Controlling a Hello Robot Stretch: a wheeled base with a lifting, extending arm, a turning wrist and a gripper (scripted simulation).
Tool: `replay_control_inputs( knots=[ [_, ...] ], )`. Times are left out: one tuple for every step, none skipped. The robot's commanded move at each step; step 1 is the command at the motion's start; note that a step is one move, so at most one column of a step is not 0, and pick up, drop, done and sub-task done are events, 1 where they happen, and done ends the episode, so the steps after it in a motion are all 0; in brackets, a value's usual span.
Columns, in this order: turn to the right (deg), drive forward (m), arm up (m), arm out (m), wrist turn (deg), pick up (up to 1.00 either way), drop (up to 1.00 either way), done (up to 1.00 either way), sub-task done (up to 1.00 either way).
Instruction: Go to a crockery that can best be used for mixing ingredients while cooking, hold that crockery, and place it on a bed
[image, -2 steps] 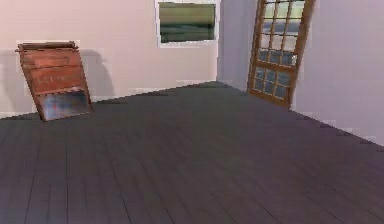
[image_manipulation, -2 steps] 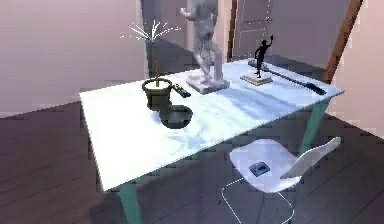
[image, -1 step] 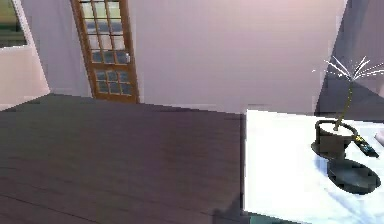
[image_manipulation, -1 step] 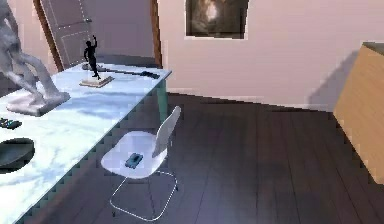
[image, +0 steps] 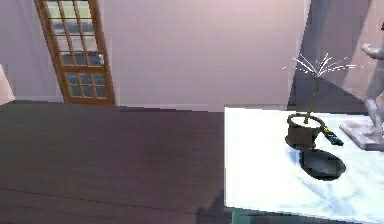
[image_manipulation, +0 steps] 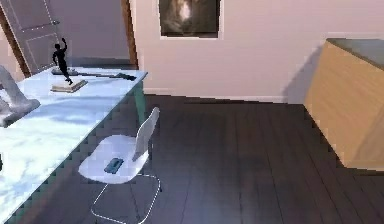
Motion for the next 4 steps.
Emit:
replay_control_inputs(
  knots=[
    [0.0,0.4,0.0,0.0,0.0,0.0,0.0,0.0,0.0],
    [-30.0,0.0,0.0,0.0,0.0,0.0,0.0,0.0,0.0],
    [0.0,0.0,0.5,0.0,0.0,0.0,0.0,0.0,0.0],
    [0.0,0.0,0.38,0.0,0.0,0.0,0.0,0.0,0.0]
  ],
)
